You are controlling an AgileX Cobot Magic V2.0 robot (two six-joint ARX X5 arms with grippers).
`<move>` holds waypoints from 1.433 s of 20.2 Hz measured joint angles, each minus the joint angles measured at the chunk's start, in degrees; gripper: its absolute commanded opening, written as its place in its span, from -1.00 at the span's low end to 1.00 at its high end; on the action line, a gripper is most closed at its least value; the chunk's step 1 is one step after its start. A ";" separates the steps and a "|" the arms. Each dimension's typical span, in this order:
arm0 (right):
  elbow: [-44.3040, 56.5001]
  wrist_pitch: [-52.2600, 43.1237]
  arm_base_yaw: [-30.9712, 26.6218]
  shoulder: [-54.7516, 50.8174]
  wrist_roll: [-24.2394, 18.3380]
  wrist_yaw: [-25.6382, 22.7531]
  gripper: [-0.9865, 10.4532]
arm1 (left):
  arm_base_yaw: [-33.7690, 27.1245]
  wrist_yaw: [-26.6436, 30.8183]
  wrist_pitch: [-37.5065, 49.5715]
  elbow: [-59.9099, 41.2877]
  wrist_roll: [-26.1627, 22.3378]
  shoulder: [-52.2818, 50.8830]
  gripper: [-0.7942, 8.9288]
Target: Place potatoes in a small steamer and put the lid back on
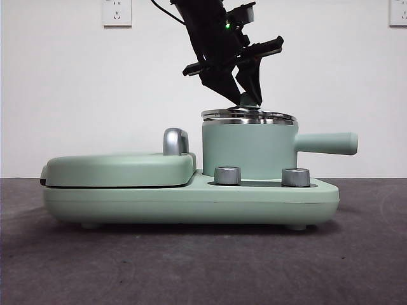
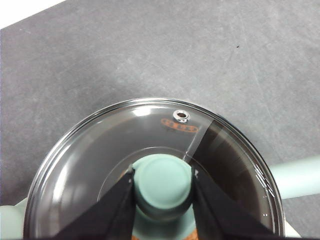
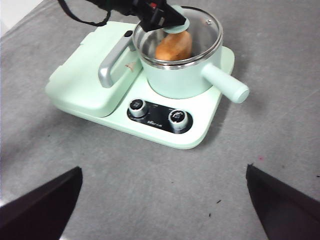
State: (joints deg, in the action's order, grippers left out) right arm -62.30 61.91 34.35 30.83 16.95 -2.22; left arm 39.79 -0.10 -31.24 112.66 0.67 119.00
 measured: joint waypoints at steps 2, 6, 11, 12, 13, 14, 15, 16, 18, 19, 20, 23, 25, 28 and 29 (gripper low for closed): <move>0.00 0.00 0.00 0.00 0.02 -0.66 0.07 | -0.20 -1.66 -0.02 0.00 0.02 0.00 -0.81; 0.00 0.00 0.00 0.00 0.02 -0.66 0.07 | -0.31 -2.03 -0.07 0.00 0.15 0.00 -0.81; 0.00 0.00 0.00 0.00 0.02 -0.66 0.07 | -0.31 -2.38 0.02 0.00 -0.57 0.09 -0.81; 0.00 0.00 0.00 0.00 0.02 -0.63 0.07 | -0.31 -2.43 0.22 0.02 -0.87 0.20 -0.81; 0.00 0.04 0.00 0.00 0.02 -0.66 0.07 | -0.31 -2.47 0.26 0.04 -1.20 0.28 -0.81; 0.00 0.22 0.00 0.00 0.02 -0.63 0.07 | -0.33 -2.82 0.46 0.11 -1.60 0.42 -0.81; 0.00 0.52 0.00 0.00 0.02 -0.66 0.07 | -0.42 -3.32 0.74 0.33 -2.25 0.68 -0.81; 0.00 0.72 0.00 0.00 0.02 -0.63 0.07 | -0.59 -4.81 1.20 0.42 -3.04 0.96 -0.81; 0.00 1.05 0.00 0.00 0.02 -0.63 0.07 | -1.09 -7.96 2.64 0.44 -4.31 1.40 -0.81; 0.00 1.11 0.00 0.00 0.02 -0.66 0.07 | -1.36 -9.03 2.91 0.44 -4.76 1.49 -0.81; 0.00 1.11 0.00 0.00 0.02 -0.63 0.07 | -1.44 -9.33 3.08 0.44 -5.25 1.53 -0.81; 0.00 1.09 0.00 0.00 0.02 -0.66 0.07 | -2.08 -10.23 2.34 0.52 -5.84 1.57 -0.81; 0.00 1.09 0.00 0.00 0.02 -0.66 0.07 | -3.02 -11.37 0.33 0.83 -5.84 1.57 -0.81; 0.00 1.09 0.00 0.00 0.11 -0.66 0.07 | -3.30 -11.52 -1.64 1.38 -6.25 1.57 -0.75; 0.00 1.09 0.00 0.00 0.15 -0.66 0.07 | -3.43 -11.69 -1.70 1.40 -6.19 1.57 -0.65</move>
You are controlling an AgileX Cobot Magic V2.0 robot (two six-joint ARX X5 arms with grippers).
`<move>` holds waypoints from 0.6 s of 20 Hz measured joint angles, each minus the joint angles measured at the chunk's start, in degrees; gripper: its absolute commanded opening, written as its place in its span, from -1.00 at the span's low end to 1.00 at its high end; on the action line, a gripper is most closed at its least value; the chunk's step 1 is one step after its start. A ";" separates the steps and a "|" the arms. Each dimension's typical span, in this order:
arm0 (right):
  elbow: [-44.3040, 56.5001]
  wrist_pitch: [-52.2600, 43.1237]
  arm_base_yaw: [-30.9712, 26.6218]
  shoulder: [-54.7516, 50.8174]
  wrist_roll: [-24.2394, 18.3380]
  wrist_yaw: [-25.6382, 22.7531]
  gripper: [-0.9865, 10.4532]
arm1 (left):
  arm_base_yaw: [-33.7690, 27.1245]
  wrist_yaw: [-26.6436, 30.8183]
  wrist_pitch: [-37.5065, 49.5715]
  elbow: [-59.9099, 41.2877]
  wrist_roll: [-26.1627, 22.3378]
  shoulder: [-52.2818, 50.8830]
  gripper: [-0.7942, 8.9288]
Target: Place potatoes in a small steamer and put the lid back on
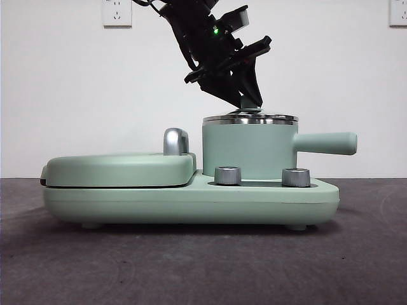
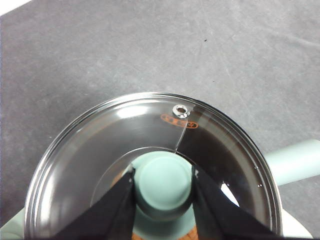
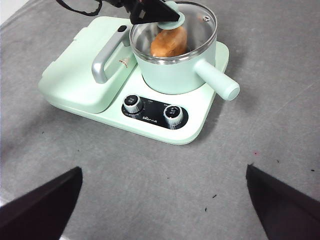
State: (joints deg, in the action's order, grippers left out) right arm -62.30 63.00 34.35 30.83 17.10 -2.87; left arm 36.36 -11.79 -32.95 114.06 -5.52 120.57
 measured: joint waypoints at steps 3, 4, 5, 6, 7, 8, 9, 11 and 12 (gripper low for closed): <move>0.00 0.00 0.00 0.00 0.79 0.00 0.07 | -0.50 -0.57 0.37 0.00 2.03 0.00 -0.19; 0.00 0.00 0.00 0.00 1.01 0.00 0.07 | -0.74 -0.44 0.17 0.00 3.58 -0.11 -0.03; 0.00 0.00 0.00 0.00 1.16 0.00 0.07 | -1.14 -0.31 -0.24 -0.04 4.44 -0.13 0.05; 0.00 0.00 0.00 0.00 1.20 0.00 0.07 | -1.77 -0.22 -0.76 -0.04 5.33 -0.28 0.08; 0.00 0.00 0.00 0.00 1.20 -0.02 0.07 | -2.25 -0.37 -1.55 -0.22 5.84 -0.72 0.08; 0.00 0.00 0.00 0.00 1.20 -0.22 0.07 | -2.60 -0.37 -2.71 -0.66 6.45 -1.68 0.08; 0.00 0.00 0.00 0.00 1.20 -0.37 0.07 | -2.80 -0.31 -3.58 -0.85 6.73 -2.86 0.08; 0.00 0.00 0.00 0.00 1.20 -0.37 0.07 | -3.69 -0.28 -6.12 -1.01 7.26 -7.28 0.08; 0.00 0.00 0.00 0.00 1.20 -0.37 0.07 | -4.22 -0.20 -8.09 -1.01 7.21 -10.71 0.08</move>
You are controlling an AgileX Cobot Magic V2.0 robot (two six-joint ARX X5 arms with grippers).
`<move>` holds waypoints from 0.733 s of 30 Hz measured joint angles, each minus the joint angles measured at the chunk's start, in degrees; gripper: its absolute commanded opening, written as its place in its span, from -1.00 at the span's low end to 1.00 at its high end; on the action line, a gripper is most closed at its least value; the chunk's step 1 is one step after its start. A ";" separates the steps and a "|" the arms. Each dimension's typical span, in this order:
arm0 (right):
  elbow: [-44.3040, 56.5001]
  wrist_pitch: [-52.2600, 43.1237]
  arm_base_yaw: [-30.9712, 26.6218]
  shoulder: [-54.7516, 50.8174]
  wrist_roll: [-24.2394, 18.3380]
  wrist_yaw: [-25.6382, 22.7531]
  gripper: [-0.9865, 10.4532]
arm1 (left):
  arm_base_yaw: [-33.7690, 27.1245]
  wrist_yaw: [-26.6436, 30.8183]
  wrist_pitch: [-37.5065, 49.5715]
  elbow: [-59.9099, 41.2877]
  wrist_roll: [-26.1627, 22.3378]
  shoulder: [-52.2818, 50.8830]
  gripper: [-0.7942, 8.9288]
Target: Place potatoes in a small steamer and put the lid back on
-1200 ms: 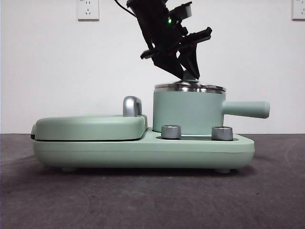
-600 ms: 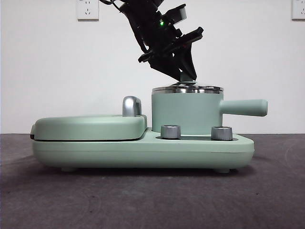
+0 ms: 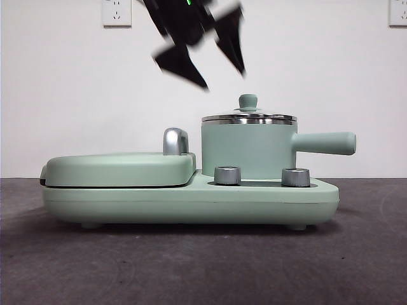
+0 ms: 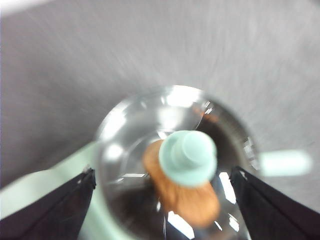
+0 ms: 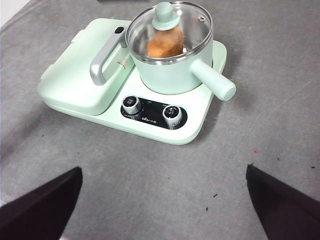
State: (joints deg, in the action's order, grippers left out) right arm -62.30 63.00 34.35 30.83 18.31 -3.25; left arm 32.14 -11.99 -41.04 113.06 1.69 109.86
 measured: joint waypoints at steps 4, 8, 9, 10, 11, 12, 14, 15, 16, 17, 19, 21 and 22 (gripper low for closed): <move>0.00 -0.02 0.00 0.00 0.02 0.00 0.07 | -0.55 -0.02 -9.99 0.17 -0.44 -12.11 0.07; 0.00 -0.07 0.00 0.00 0.00 0.00 0.07 | -0.42 0.02 -16.66 -2.64 -0.46 -22.53 0.06; 0.00 -0.17 0.00 0.00 0.00 0.02 0.07 | 0.22 0.04 -16.39 -5.18 -0.48 -26.16 0.06; 0.00 -0.26 0.00 0.00 0.00 0.07 0.07 | 0.72 0.02 -16.15 -7.34 -0.61 -28.70 0.06; 0.00 -0.26 0.00 0.00 0.00 0.11 0.07 | 1.46 0.00 -16.17 -10.16 -0.66 -31.80 0.06; 0.00 -0.26 0.00 0.00 0.00 0.13 0.07 | 2.23 -0.04 -16.22 -12.96 -0.66 -34.73 0.06; 0.00 -0.26 0.00 0.00 0.00 0.15 0.07 | 3.45 -0.09 -16.15 -18.71 -0.79 -39.98 0.06; 0.00 -0.28 0.00 0.00 0.00 0.20 0.07 | 4.02 0.04 -16.22 -21.77 -0.90 -42.45 0.05; 0.00 -0.28 0.00 0.00 0.00 0.17 0.07 | 4.61 0.57 -16.20 -24.48 -1.09 -44.46 0.05; 0.00 -0.26 0.00 0.00 0.00 0.20 0.07 | 5.35 1.95 -16.44 -27.43 -1.38 -46.53 0.05; 0.00 -0.26 0.00 0.00 0.00 0.20 0.07 | 6.95 5.86 -16.74 -32.50 -2.25 -49.57 0.05; 0.00 -0.26 0.00 0.00 -0.02 0.35 0.07 | 8.61 8.13 -17.05 -37.46 -2.95 -51.82 0.06; 0.00 -0.26 0.00 0.00 0.00 0.68 0.07 | 9.16 8.33 -16.94 -39.41 -3.28 -52.46 0.06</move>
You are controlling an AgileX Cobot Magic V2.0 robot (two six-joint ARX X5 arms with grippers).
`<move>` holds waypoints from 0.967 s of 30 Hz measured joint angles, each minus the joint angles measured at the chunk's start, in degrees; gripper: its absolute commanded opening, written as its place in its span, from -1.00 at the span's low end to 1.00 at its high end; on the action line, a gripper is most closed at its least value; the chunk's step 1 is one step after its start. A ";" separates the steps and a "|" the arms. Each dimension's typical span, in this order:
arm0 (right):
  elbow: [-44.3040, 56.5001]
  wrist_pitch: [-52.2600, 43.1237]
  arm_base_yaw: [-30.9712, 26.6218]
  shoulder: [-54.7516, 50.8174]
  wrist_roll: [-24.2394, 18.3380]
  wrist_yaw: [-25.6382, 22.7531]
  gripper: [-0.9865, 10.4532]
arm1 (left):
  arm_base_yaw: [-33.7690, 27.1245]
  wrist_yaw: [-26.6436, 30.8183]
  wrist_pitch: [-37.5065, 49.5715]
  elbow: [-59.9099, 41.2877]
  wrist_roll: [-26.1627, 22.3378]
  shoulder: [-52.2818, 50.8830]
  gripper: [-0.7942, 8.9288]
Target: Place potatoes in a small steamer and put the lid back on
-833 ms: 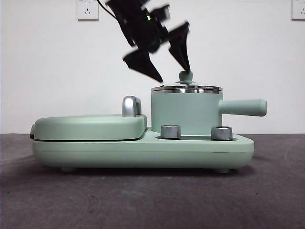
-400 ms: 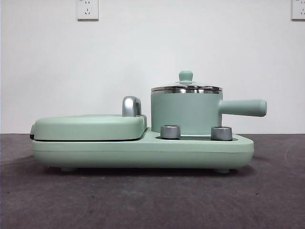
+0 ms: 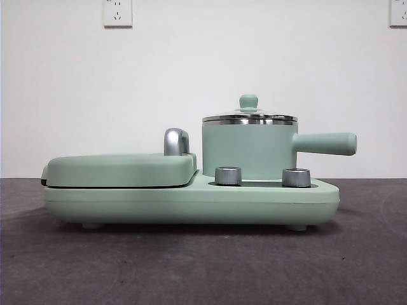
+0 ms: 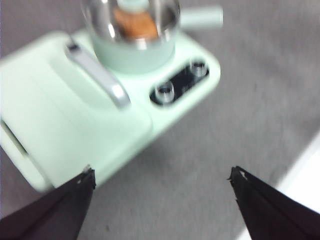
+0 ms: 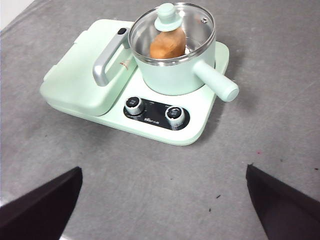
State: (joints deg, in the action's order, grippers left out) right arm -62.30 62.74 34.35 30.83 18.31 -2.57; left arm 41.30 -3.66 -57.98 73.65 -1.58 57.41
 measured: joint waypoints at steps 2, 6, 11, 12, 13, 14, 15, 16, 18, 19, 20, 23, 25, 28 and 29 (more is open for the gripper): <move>0.00 0.00 0.00 0.00 -0.02 1.31 0.07 | 1.03 0.31 0.70 -4.33 -0.61 -0.92 0.06; 0.00 0.00 0.00 0.00 -0.33 4.55 0.07 | 3.63 0.33 3.32 -10.56 -1.95 -2.34 0.05; 0.00 0.00 0.00 0.07 -1.95 8.46 -0.84 | 6.54 -0.70 4.24 -11.89 -4.55 -3.93 -0.79; 0.00 0.00 0.00 0.07 -2.38 8.72 -0.77 | 6.64 -0.74 4.28 -11.89 -4.94 -4.00 -0.83; 0.00 0.00 0.02 0.09 -2.89 8.79 -0.80 | 6.69 -0.76 4.22 -11.89 -5.11 -4.02 -0.83; 0.00 -0.02 0.00 0.11 -3.17 8.68 -0.80 | 6.69 -0.76 4.24 -11.89 -5.22 -4.00 -0.83; 0.00 -0.02 0.00 0.13 -3.50 8.61 -0.80 | 6.69 -0.72 4.24 -11.89 -5.31 -4.00 -0.83; 0.00 -0.04 0.00 0.22 -3.52 8.61 -0.80 | 6.69 -0.72 4.24 -11.89 -5.31 -4.00 -0.82; 0.00 -0.15 0.00 0.44 -3.56 8.61 -0.80 | 6.69 -0.74 4.24 -11.89 -5.31 -4.00 -0.82; 0.00 -0.24 0.00 0.48 -3.56 8.61 -0.80 | 6.69 -0.74 4.24 -11.89 -5.33 -4.00 -0.82; 0.00 -0.26 0.00 0.50 -3.56 8.61 -0.80 | 6.69 -0.74 4.24 -11.89 -5.35 -4.00 -0.82; 0.00 -0.28 0.00 0.50 -3.52 8.61 -0.80 | 6.69 -0.74 4.24 -11.89 -5.46 -4.00 -0.82; 0.00 -0.35 0.00 0.50 -3.54 8.61 -0.80 | 6.69 -0.74 4.24 -11.89 -5.51 -4.00 -0.82; 0.00 -0.39 0.00 0.50 -3.54 8.61 -0.80 | 6.69 -0.74 4.26 -11.89 -5.51 -4.00 -0.82; 0.00 -0.39 0.00 0.50 -3.54 8.61 -0.80 | 6.69 -0.74 4.24 -11.89 -5.51 -4.00 -0.82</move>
State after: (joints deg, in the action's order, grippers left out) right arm -62.30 62.35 34.35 31.33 14.76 6.04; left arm 47.99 -4.40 -53.74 61.76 -7.09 53.41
